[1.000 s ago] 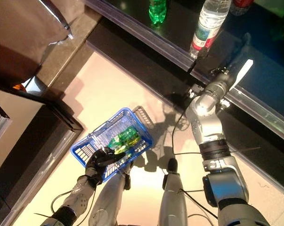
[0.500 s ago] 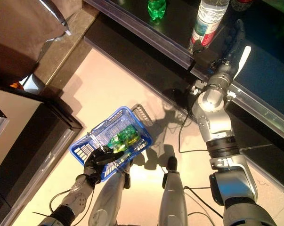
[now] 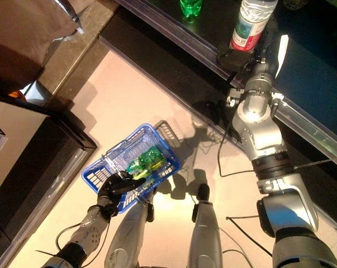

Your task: Pick up the drink and place into the basket.

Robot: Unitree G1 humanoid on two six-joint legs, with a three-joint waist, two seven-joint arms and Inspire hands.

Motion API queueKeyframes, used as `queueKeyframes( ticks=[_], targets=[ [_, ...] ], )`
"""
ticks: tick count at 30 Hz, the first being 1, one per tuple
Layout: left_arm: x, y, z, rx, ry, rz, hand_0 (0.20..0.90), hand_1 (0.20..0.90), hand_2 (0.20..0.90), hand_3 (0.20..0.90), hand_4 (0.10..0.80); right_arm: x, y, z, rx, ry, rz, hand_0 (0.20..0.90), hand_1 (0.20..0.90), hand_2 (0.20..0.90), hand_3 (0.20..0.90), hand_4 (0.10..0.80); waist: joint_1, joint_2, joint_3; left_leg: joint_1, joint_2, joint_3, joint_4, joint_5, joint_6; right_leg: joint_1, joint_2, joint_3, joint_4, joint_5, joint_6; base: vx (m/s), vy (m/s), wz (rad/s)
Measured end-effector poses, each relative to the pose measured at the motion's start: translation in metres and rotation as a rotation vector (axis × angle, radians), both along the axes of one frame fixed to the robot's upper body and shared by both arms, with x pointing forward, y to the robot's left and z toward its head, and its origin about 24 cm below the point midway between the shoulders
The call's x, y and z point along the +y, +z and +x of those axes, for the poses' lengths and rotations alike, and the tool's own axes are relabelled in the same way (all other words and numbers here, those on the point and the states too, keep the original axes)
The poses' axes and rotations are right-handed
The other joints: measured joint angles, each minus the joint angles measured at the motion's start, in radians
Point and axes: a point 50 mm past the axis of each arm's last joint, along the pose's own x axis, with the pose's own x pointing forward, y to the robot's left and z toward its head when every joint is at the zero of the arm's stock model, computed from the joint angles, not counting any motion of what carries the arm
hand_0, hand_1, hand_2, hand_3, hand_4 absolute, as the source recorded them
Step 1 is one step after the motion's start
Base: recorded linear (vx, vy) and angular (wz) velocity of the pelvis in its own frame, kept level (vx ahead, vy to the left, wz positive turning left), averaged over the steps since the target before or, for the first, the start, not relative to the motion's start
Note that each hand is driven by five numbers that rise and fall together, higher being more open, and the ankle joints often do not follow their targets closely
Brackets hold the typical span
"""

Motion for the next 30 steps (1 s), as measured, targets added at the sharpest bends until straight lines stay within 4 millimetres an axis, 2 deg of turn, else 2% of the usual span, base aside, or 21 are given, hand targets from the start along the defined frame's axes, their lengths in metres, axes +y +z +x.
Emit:
queueKeyframes(
  ticks=[7, 8, 9, 16, 30],
  targets=[
    [0.000, 0.004, 0.001, -0.017, -0.025, 0.008, 0.300, 0.300, 0.300, 0.200, 0.100, -0.001, 0.020, 0.007, -0.016, 0.012, 0.059, 0.900, 0.900, 0.900, 0.900, 0.800, 0.032, 0.000, 0.000, -0.016, 0.001, -0.004, -0.003, 0.006, -0.003, -0.023, 0.000, -0.002, 0.014, -0.003, -0.004, 0.009, -0.004, 0.00],
    [0.000, 0.005, 0.001, -0.017, -0.026, 0.008, 0.300, 0.300, 0.300, 0.200, 0.100, -0.001, 0.022, 0.007, -0.019, 0.013, 0.063, 0.714, 0.714, 0.714, 0.683, 0.583, 0.032, 0.000, 0.000, -0.018, 0.001, -0.004, -0.003, 0.007, -0.003, -0.024, -0.001, -0.003, 0.015, -0.003, -0.004, 0.000, 0.000, 0.00],
    [0.000, 0.005, 0.002, -0.016, -0.026, 0.007, 0.300, 0.300, 0.300, 0.200, 0.100, -0.001, 0.023, 0.008, -0.021, 0.017, 0.075, 0.300, 0.300, 0.300, 0.200, 0.100, 0.032, 0.000, 0.000, -0.018, 0.000, -0.005, -0.003, 0.007, -0.003, -0.025, -0.001, -0.003, 0.015, -0.003, -0.004, 0.000, 0.000, 0.00],
    [0.000, 0.006, 0.002, -0.015, -0.025, -0.007, 0.300, 0.300, 0.300, 0.200, 0.100, -0.013, 0.029, 0.011, -0.016, -0.017, 0.128, 0.300, 0.300, 0.300, 0.200, 0.100, 0.050, 0.000, 0.000, -0.019, 0.000, -0.008, -0.003, 0.009, -0.004, -0.025, -0.001, -0.006, 0.016, -0.004, -0.004, 0.000, 0.000, 0.00],
    [0.003, 0.008, 0.003, -0.014, -0.023, -0.013, 0.300, 0.300, 0.300, 0.200, 0.100, -0.016, 0.027, 0.012, -0.018, -0.016, 0.159, 0.300, 0.300, 0.300, 0.200, 0.100, 0.068, 0.000, 0.000, -0.022, 0.000, -0.018, -0.004, 0.010, -0.005, -0.021, -0.001, -0.015, 0.014, -0.006, -0.005, -0.003, -0.002, 0.00]
  ],
)
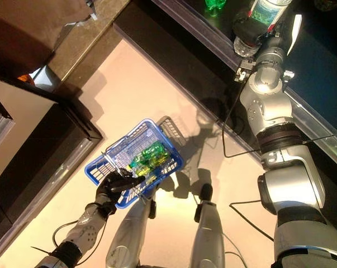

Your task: Pick up the drink and place into the basket.

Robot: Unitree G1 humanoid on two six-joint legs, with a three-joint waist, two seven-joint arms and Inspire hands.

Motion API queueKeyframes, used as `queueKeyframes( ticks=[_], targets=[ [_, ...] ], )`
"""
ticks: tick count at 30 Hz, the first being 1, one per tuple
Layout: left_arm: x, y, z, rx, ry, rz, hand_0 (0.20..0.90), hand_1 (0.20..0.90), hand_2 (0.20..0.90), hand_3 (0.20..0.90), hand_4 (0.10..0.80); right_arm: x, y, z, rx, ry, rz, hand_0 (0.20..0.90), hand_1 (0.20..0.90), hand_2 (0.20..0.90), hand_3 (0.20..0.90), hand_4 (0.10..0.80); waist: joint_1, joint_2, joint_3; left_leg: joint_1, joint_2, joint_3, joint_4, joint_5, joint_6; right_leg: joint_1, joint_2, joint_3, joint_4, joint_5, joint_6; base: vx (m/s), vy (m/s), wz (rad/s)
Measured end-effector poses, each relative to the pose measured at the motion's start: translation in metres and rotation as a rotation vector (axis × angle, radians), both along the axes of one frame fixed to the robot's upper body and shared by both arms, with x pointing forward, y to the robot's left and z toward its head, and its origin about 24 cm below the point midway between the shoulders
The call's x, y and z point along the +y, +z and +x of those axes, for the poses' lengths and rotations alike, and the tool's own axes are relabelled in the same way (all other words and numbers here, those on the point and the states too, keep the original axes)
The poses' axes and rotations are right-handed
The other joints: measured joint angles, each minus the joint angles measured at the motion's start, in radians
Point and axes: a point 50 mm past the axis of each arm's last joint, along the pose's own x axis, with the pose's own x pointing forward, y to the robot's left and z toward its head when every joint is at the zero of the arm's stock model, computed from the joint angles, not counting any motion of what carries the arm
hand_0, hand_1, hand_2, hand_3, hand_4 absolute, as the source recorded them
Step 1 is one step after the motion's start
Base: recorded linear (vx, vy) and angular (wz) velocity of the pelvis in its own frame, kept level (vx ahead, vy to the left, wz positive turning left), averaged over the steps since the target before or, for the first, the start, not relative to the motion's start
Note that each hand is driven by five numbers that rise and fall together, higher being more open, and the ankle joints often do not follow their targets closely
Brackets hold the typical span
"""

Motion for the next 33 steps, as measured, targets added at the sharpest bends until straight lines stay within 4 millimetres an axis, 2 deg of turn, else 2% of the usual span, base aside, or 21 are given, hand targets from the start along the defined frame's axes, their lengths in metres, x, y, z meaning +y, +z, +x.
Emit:
queueKeyframes(
  ticks=[6, 12, 18, 21, 25, 27, 31, 33],
  targets=[
    [0.000, 0.000, 0.000, 0.000, 0.000, 0.001, 0.300, 0.300, 0.300, 0.200, 0.100, -0.002, -0.002, 0.000, 0.008, -0.006, 0.001, 0.300, 0.300, 0.300, 0.200, 0.100, -0.004, 0.000, 0.000, 0.002, -0.001, -0.014, 0.001, 0.003, 0.000, 0.014, -0.001, -0.015, -0.005, 0.000, 0.000, -0.026, 0.006, 0.06],
    [0.006, 0.000, -0.001, 0.006, 0.011, 0.011, 0.300, 0.300, 0.300, 0.200, 0.100, 0.001, -0.017, -0.003, 0.029, 0.001, -0.050, 0.300, 0.300, 0.300, 0.200, 0.100, -0.006, -0.026, 0.016, 0.047, -0.002, -0.014, -0.009, 0.003, 0.000, 0.062, -0.002, -0.018, -0.020, 0.001, 0.000, -0.015, 0.020, 0.01],
    [0.010, 0.000, -0.004, 0.013, 0.046, 0.012, 0.300, 0.300, 0.300, 0.200, 0.100, 0.026, -0.080, -0.027, 0.127, 0.098, -0.216, 0.300, 0.300, 0.300, 0.200, 0.100, -0.020, -0.055, 0.033, 0.097, -0.005, -0.010, -0.017, -0.003, 0.007, 0.129, -0.003, -0.023, -0.054, 0.008, 0.009, -0.011, 0.012, 0.02],
    [0.013, 0.001, -0.006, 0.013, 0.069, 0.006, 0.300, 0.300, 0.300, 0.200, 0.100, 0.029, -0.107, -0.038, 0.187, 0.129, -0.262, 0.300, 0.300, 0.300, 0.200, 0.100, -0.022, -0.067, 0.036, 0.111, -0.007, -0.005, -0.017, -0.009, 0.013, 0.152, -0.004, -0.021, -0.074, 0.015, 0.013, 0.036, 0.005, -0.01],
    [0.023, 0.006, -0.016, 0.023, 0.085, 0.022, 0.300, 0.300, 0.300, 0.200, 0.100, 0.024, -0.154, -0.061, 0.312, 0.154, -0.314, 0.300, 0.300, 0.300, 0.200, 0.100, -0.030, -0.100, 0.036, 0.171, -0.008, 0.009, -0.037, -0.022, 0.025, 0.224, -0.004, -0.017, -0.133, 0.032, 0.023, 0.021, 0.003, -0.05],
    [0.029, 0.010, -0.021, 0.013, 0.078, 0.039, 0.300, 0.300, 0.300, 0.200, 0.100, 0.022, -0.164, -0.068, 0.336, 0.150, -0.332, 0.300, 0.300, 0.300, 0.200, 0.100, -0.047, -0.112, 0.035, 0.189, -0.009, 0.013, -0.051, -0.023, 0.028, 0.251, -0.004, -0.016, -0.166, 0.042, 0.027, -0.001, 0.006, -0.02],
    [0.031, 0.020, -0.021, 0.018, 0.045, 0.061, 0.300, 0.300, 0.300, 0.200, 0.100, 0.012, -0.170, -0.081, 0.344, 0.112, -0.368, 0.300, 0.300, 0.300, 0.200, 0.100, -0.060, -0.117, 0.035, 0.206, -0.009, 0.019, -0.060, -0.029, 0.036, 0.287, -0.004, -0.014, -0.214, 0.069, 0.039, 0.009, 0.009, -0.03],
    [0.033, 0.025, -0.021, 0.023, 0.025, 0.081, 0.300, 0.300, 0.300, 0.200, 0.100, 0.014, -0.171, -0.084, 0.353, 0.132, -0.412, 0.300, 0.300, 0.300, 0.200, 0.100, -0.073, -0.124, 0.034, 0.219, -0.011, 0.020, -0.066, -0.028, 0.035, 0.307, -0.005, -0.015, -0.235, 0.074, 0.042, 0.000, 0.000, 0.00]
  ],
)
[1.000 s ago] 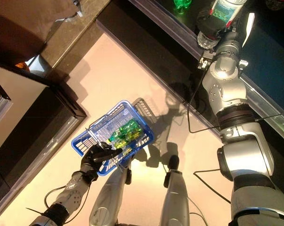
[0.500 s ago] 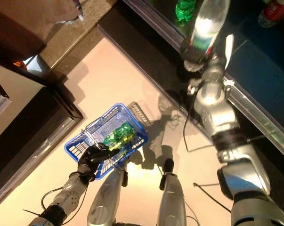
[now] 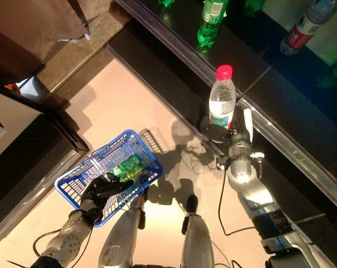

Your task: Pick up the drink and place into the basket.

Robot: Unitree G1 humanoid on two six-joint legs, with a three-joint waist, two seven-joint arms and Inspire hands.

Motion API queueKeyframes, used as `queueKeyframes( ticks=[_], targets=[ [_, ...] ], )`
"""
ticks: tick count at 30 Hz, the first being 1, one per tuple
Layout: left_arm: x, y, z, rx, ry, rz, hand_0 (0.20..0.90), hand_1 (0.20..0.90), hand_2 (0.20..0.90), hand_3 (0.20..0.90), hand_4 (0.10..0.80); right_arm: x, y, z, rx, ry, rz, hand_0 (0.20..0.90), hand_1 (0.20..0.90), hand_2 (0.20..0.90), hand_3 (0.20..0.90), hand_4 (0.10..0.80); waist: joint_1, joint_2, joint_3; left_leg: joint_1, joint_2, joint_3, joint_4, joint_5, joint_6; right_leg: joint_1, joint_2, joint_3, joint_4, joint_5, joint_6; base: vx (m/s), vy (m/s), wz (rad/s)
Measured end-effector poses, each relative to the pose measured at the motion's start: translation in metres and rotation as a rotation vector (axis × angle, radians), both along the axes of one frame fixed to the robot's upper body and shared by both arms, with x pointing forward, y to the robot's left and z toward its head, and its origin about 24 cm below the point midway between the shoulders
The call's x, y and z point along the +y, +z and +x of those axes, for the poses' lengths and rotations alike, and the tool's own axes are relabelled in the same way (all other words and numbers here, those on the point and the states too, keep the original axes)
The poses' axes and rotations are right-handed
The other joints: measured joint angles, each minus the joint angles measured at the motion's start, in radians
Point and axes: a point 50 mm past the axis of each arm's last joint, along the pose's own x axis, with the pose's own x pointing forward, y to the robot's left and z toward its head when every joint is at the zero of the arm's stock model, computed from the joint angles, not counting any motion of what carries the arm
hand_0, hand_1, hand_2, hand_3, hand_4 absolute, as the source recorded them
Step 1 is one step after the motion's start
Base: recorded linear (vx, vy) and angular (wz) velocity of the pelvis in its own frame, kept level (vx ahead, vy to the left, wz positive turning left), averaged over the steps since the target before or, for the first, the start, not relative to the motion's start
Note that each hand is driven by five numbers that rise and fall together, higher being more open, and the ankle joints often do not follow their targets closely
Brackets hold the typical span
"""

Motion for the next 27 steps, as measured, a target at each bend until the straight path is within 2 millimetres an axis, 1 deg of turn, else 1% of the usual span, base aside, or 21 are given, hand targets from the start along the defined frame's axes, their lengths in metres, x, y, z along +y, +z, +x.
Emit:
queueKeyframes(
  ticks=[3, 6, 8, 10, 13, 16, 18, 19, 22, 25, 27],
  targets=[
    [-0.001, 0.007, 0.002, 0.012, -0.044, 0.018, 0.300, 0.300, 0.300, 0.200, 0.100, 0.007, -0.006, -0.002, 0.065, 0.078, -0.027, 0.300, 0.300, 0.300, 0.200, 0.100, -0.004, -0.010, -0.002, 0.022, -0.001, 0.000, -0.001, -0.005, 0.000, 0.035, 0.000, -0.002, -0.028, 0.004, 0.001, -0.001, -0.010, 0.01],
    [-0.003, 0.021, 0.004, -0.015, -0.104, 0.046, 0.300, 0.300, 0.300, 0.200, 0.100, 0.011, -0.016, -0.002, 0.174, 0.139, -0.119, 0.300, 0.300, 0.300, 0.200, 0.100, 0.003, -0.012, -0.002, 0.026, 0.000, -0.001, 0.000, -0.006, -0.001, 0.045, 0.002, -0.005, -0.038, 0.006, 0.001, -0.035, -0.032, 0.03],
    [-0.002, 0.030, 0.006, -0.049, -0.147, 0.078, 0.300, 0.300, 0.300, 0.200, 0.100, 0.016, -0.027, -0.002, 0.265, 0.181, -0.184, 0.300, 0.300, 0.300, 0.200, 0.100, 0.010, -0.012, -0.002, 0.026, -0.001, -0.002, 0.000, -0.006, -0.001, 0.046, 0.002, -0.007, -0.038, 0.006, 0.001, -0.017, -0.013, 0.01],
    [-0.004, 0.038, 0.011, -0.081, -0.189, 0.106, 0.300, 0.300, 0.300, 0.200, 0.100, 0.021, -0.044, -0.003, 0.375, 0.226, -0.220, 0.300, 0.300, 0.300, 0.200, 0.100, 0.022, -0.012, -0.002, 0.031, -0.001, -0.003, 0.000, -0.006, -0.001, 0.051, 0.002, -0.008, -0.038, 0.006, 0.001, 0.000, 0.000, 0.00],
    [-0.012, 0.046, 0.018, -0.114, -0.238, 0.113, 0.300, 0.300, 0.300, 0.200, 0.100, 0.028, -0.072, -0.002, 0.543, 0.267, -0.250, 0.300, 0.300, 0.300, 0.200, 0.100, 0.034, -0.013, -0.002, 0.041, -0.005, -0.011, 0.000, -0.006, -0.001, 0.068, 0.001, -0.017, -0.040, 0.006, 0.001, -0.014, -0.013, 0.08],
    [-0.019, 0.051, 0.022, -0.137, -0.302, 0.143, 0.300, 0.300, 0.300, 0.200, 0.100, 0.036, -0.085, 0.002, 0.640, 0.295, -0.249, 0.300, 0.300, 0.300, 0.200, 0.100, 0.036, -0.013, -0.002, 0.041, -0.007, -0.017, 0.000, -0.006, -0.002, 0.070, 0.001, -0.023, -0.038, 0.006, 0.001, -0.036, 0.001, 0.06],
    [-0.023, 0.054, 0.025, -0.154, -0.350, 0.161, 0.300, 0.300, 0.300, 0.200, 0.100, 0.042, -0.088, 0.005, 0.713, 0.336, -0.223, 0.300, 0.300, 0.300, 0.200, 0.100, 0.035, -0.013, -0.002, 0.040, -0.008, -0.022, 0.000, -0.006, -0.002, 0.071, 0.001, -0.026, -0.039, 0.006, 0.001, -0.001, 0.006, 0.06],
    [-0.026, 0.056, 0.027, -0.162, -0.378, 0.162, 0.300, 0.300, 0.300, 0.200, 0.100, 0.045, -0.090, 0.006, 0.745, 0.363, -0.183, 0.300, 0.300, 0.300, 0.200, 0.100, 0.036, -0.013, -0.002, 0.040, -0.009, -0.032, 0.000, -0.005, -0.003, 0.075, 0.001, -0.030, -0.040, 0.005, 0.001, 0.020, 0.003, 0.09],
    [-0.032, 0.060, 0.030, -0.177, -0.456, 0.184, 0.300, 0.300, 0.300, 0.200, 0.100, 0.053, -0.093, 0.010, 0.804, 0.401, -0.068, 0.300, 0.300, 0.300, 0.200, 0.100, 0.054, -0.012, -0.002, 0.040, -0.009, -0.038, 0.000, -0.004, -0.005, 0.077, 0.002, -0.034, -0.041, 0.002, -0.001, 0.003, 0.000, 0.04],
    [-0.037, 0.063, 0.033, -0.181, -0.544, 0.237, 0.300, 0.300, 0.300, 0.200, 0.100, 0.067, -0.095, 0.014, 0.838, 0.448, 0.052, 0.300, 0.300, 0.300, 0.200, 0.100, 0.058, -0.011, -0.003, 0.036, -0.011, -0.054, 0.000, -0.002, -0.008, 0.081, 0.001, -0.053, -0.041, -0.002, -0.003, 0.002, 0.006, 0.15],
    [-0.038, 0.066, 0.034, -0.182, -0.601, 0.272, 0.300, 0.300, 0.300, 0.200, 0.100, 0.079, -0.095, 0.016, 0.863, 0.483, 0.087, 0.300, 0.300, 0.300, 0.200, 0.100, 0.063, -0.011, -0.003, 0.033, -0.013, -0.061, 0.000, -0.001, -0.010, 0.084, 0.001, -0.060, -0.040, -0.006, -0.003, 0.003, 0.028, 0.16]
  ],
)
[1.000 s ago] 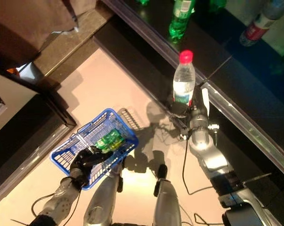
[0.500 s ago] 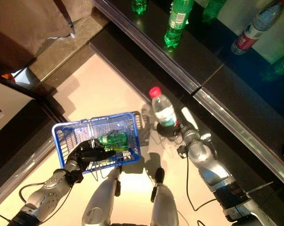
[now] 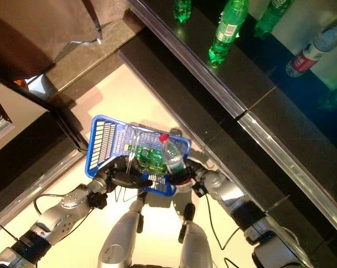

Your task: Pick up the drink and place into the basket.

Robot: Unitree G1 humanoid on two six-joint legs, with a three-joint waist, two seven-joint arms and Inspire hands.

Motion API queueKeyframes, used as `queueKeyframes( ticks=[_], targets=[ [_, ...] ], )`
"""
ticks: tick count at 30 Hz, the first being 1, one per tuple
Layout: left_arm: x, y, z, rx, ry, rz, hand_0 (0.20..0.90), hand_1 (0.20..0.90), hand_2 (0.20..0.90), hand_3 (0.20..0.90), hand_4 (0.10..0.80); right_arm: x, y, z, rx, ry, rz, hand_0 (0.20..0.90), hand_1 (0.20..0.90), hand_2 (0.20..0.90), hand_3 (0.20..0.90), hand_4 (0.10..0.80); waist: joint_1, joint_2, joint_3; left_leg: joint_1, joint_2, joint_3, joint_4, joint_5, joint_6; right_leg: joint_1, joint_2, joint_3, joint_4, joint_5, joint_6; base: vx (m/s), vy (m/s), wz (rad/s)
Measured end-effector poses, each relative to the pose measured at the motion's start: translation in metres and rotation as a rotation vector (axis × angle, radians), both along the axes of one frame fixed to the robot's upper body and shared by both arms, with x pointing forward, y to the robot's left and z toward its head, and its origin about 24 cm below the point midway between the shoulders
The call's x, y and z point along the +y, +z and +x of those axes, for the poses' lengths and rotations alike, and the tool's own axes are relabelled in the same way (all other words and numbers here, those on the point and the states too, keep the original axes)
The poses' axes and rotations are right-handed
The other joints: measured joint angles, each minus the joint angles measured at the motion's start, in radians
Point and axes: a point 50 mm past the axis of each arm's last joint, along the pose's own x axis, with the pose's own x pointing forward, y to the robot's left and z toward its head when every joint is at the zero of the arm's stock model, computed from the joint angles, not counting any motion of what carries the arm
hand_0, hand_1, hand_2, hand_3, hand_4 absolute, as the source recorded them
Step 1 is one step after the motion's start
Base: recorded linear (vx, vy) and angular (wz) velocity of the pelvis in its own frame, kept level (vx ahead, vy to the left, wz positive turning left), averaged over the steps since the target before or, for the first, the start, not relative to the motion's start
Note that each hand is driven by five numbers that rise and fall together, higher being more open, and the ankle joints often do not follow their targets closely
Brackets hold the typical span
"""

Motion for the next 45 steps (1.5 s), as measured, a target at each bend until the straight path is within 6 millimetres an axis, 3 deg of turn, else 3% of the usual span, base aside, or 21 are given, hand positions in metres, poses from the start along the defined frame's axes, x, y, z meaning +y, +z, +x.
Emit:
queueKeyframes(
  ticks=[7, 13, 19, 25, 29, 32, 38, 45],
  targets=[
    [0.005, -0.004, -0.004, 0.022, -0.039, 0.056, 0.300, 0.300, 0.300, 0.200, 0.100, 0.017, -0.003, -0.002, 0.133, -0.006, 0.126, 0.300, 0.300, 0.300, 0.200, 0.100, 0.025, 0.001, -0.001, 0.000, -0.005, -0.004, 0.000, 0.000, 0.000, 0.003, -0.006, -0.002, 0.001, -0.003, 0.003, 0.006, 0.006, 0.02],
    [-0.004, -0.014, -0.011, 0.059, -0.096, 0.069, 0.300, 0.300, 0.300, 0.200, 0.100, 0.027, -0.028, -0.014, 0.379, -0.061, 0.225, 0.300, 0.300, 0.300, 0.200, 0.100, 0.030, 0.005, -0.003, 0.000, -0.006, -0.009, 0.000, 0.000, 0.000, 0.003, -0.005, -0.003, 0.002, -0.003, 0.003, 0.000, 0.000, 0.00],
    [-0.010, -0.014, -0.011, 0.054, -0.130, 0.073, 0.300, 0.300, 0.300, 0.200, 0.100, 0.032, -0.047, -0.030, 0.537, -0.025, 0.186, 0.300, 0.300, 0.300, 0.200, 0.100, 0.036, 0.013, -0.006, -0.003, -0.004, -0.013, 0.000, -0.001, 0.000, -0.001, -0.006, -0.004, 0.005, -0.004, 0.003, 0.000, 0.000, 0.00],
    [-0.013, -0.012, -0.010, 0.038, -0.138, 0.082, 0.300, 0.300, 0.300, 0.200, 0.100, 0.022, -0.052, -0.029, 0.513, 0.043, 0.046, 0.300, 0.300, 0.300, 0.200, 0.100, 0.040, 0.022, -0.012, -0.022, -0.004, -0.020, 0.000, 0.000, -0.001, -0.028, -0.010, -0.008, 0.036, -0.016, 0.002, -0.001, -0.004, 0.03],
    [-0.014, -0.010, -0.008, 0.030, -0.142, 0.080, 0.300, 0.300, 0.300, 0.200, 0.100, -0.001, -0.056, -0.025, 0.499, 0.019, -0.088, 0.300, 0.300, 0.300, 0.200, 0.100, 0.045, 0.022, -0.012, -0.022, -0.004, -0.030, 0.000, 0.002, -0.003, -0.028, -0.012, -0.019, 0.050, -0.028, -0.001, 0.008, -0.023, 0.07],
    [-0.017, -0.007, -0.005, 0.015, -0.147, 0.077, 0.300, 0.300, 0.300, 0.200, 0.100, -0.021, -0.052, -0.019, 0.474, -0.005, -0.204, 0.300, 0.300, 0.300, 0.200, 0.100, 0.046, 0.022, -0.012, -0.023, -0.004, -0.030, 0.000, 0.004, -0.006, -0.039, -0.012, -0.021, 0.072, -0.039, -0.005, 0.005, -0.010, 0.01],
    [-0.027, 0.000, -0.001, -0.013, -0.188, 0.060, 0.300, 0.300, 0.300, 0.200, 0.100, -0.037, -0.041, -0.006, 0.450, -0.020, -0.301, 0.300, 0.300, 0.300, 0.200, 0.100, 0.044, 0.022, -0.012, -0.022, 0.000, -0.031, 0.002, 0.009, -0.013, -0.050, -0.006, -0.022, 0.096, -0.052, -0.014, 0.000, 0.000, 0.00],
    [-0.035, 0.005, 0.001, -0.026, -0.293, 0.088, 0.300, 0.300, 0.300, 0.200, 0.100, -0.026, -0.018, 0.016, 0.372, 0.007, -0.378, 0.300, 0.300, 0.300, 0.200, 0.100, 0.047, 0.023, -0.012, -0.027, -0.002, -0.032, 0.002, 0.012, -0.017, -0.078, -0.013, -0.019, 0.144, -0.071, -0.017, 0.005, 0.048, 0.01]
  ],
)
